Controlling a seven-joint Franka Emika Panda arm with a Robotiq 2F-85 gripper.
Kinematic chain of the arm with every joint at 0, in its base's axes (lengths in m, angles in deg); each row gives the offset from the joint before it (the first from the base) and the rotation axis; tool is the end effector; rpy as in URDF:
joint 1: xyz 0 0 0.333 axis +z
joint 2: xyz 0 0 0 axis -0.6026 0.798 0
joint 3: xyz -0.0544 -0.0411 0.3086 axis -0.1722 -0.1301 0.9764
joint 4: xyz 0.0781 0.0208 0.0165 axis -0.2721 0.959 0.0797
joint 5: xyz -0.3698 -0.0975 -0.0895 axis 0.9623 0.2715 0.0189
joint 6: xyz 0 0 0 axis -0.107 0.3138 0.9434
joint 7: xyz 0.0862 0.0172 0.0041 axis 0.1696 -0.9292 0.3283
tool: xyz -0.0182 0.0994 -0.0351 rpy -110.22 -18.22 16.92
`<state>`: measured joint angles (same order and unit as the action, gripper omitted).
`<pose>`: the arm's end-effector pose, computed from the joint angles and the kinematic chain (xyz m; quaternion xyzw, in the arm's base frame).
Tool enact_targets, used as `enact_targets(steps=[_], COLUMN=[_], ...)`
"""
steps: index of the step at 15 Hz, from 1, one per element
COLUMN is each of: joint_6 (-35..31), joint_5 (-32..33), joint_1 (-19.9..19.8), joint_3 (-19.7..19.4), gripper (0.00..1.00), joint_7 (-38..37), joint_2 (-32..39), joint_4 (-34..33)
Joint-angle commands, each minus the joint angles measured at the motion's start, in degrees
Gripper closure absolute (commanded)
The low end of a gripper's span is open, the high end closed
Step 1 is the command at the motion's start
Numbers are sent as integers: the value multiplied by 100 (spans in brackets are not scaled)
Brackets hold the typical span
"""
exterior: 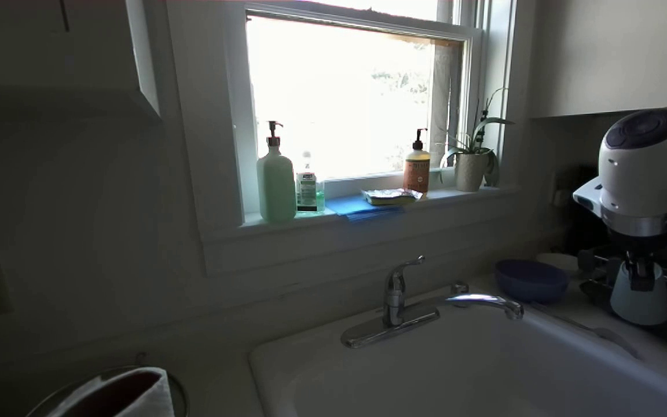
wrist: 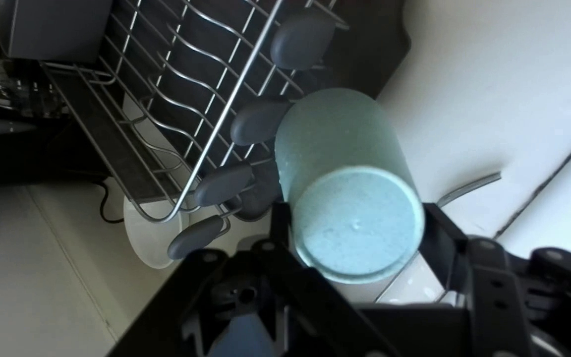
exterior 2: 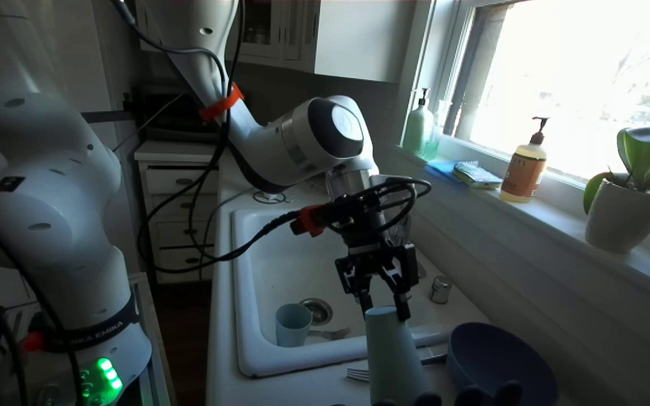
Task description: Remove the grey cup from the drying rack and put it on the right side of the sink in its upright position
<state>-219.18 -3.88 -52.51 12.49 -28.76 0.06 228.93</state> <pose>0.3793 -0.1877 0.3271 0.9343 0.0794 -0.0549 0.3430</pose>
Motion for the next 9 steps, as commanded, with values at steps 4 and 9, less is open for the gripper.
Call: enact_targets(steps=[4, 9], joint_6=[-213, -137], joint_5=[964, 1689], joint_1=[58, 115], joint_3=[-132, -137], gripper=[59, 59], joint_7=[-754, -1320], joint_2=[590, 917], joint_4=[17, -4])
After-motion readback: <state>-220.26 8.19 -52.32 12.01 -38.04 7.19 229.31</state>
